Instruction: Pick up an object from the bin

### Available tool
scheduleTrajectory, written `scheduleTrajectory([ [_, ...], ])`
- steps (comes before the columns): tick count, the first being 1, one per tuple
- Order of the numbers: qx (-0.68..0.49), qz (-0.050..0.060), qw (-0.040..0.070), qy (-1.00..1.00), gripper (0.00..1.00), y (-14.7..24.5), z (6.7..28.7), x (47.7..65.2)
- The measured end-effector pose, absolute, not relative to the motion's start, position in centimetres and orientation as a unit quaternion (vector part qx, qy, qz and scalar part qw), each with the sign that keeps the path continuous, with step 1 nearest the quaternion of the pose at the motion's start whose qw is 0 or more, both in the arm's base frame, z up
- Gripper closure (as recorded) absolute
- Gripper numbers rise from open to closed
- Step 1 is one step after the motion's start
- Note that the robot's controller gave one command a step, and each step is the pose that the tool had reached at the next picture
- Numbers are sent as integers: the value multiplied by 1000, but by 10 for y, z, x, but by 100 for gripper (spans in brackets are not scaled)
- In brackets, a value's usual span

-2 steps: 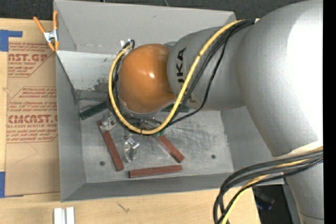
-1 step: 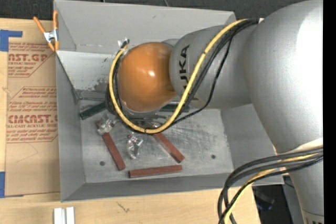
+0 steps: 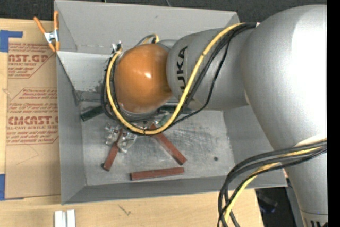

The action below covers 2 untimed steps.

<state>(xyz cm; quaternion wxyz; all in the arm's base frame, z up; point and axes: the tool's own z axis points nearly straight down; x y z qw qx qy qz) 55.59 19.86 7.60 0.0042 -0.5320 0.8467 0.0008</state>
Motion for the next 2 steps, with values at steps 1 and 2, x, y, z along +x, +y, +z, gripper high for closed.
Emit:
scheduleTrajectory([
  [1, -532, 1, 4, 847, 100, 199, 76, 556],
  [2, -532, 1, 4, 847, 100, 199, 76, 556],
])
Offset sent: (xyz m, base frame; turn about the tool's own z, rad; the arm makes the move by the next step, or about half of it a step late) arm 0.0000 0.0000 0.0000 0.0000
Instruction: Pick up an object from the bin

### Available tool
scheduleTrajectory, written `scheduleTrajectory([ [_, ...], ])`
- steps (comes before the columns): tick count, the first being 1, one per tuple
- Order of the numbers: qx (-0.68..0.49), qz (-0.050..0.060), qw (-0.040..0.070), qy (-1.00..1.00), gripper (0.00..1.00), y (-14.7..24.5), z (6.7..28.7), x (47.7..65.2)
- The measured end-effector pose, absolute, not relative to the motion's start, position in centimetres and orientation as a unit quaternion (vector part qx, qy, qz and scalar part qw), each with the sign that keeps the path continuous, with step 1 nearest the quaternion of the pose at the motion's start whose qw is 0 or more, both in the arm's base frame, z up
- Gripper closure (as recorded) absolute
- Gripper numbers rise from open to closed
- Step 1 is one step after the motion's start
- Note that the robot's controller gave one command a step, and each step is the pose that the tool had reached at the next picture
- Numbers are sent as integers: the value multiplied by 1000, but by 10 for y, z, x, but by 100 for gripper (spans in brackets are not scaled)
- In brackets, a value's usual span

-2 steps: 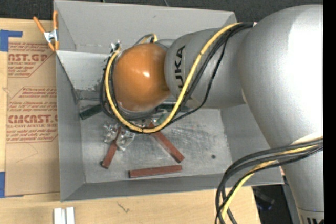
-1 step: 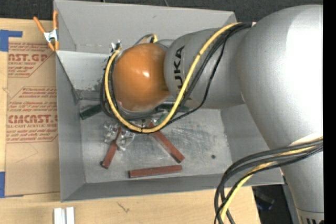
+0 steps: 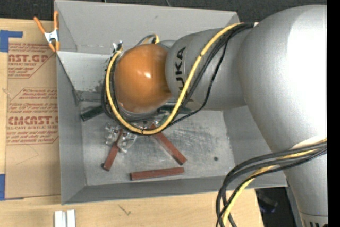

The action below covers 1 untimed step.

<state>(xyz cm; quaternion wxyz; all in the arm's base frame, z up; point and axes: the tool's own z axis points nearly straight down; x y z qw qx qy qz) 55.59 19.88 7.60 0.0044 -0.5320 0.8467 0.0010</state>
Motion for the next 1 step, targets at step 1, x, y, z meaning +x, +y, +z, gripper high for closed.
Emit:
scheduleTrajectory([
  [1, -532, 1, 4, 847, 100, 199, 76, 556],
])
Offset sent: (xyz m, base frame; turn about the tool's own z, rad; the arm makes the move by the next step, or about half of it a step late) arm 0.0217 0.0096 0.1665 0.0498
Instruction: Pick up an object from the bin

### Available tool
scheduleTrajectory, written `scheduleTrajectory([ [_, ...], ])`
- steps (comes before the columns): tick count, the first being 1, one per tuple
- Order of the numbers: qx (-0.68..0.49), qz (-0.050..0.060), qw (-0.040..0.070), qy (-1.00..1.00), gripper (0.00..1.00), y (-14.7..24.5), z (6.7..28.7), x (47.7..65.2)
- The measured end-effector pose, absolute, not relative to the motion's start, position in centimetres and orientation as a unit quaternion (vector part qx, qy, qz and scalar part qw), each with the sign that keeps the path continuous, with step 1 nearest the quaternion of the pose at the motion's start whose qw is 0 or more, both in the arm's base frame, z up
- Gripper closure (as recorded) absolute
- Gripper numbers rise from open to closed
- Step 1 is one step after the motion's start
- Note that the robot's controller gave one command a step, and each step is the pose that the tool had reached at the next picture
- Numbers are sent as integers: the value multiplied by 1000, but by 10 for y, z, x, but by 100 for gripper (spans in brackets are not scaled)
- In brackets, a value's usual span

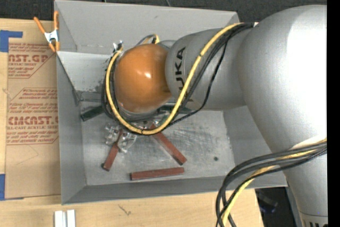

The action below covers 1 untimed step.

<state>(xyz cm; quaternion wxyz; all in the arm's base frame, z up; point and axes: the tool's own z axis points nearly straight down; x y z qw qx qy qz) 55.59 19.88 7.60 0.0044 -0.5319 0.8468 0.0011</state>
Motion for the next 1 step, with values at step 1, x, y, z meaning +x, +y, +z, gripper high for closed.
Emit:
scheduleTrajectory([
  [1, -510, 1, 3, 860, 100, 210, 244, 578],
])
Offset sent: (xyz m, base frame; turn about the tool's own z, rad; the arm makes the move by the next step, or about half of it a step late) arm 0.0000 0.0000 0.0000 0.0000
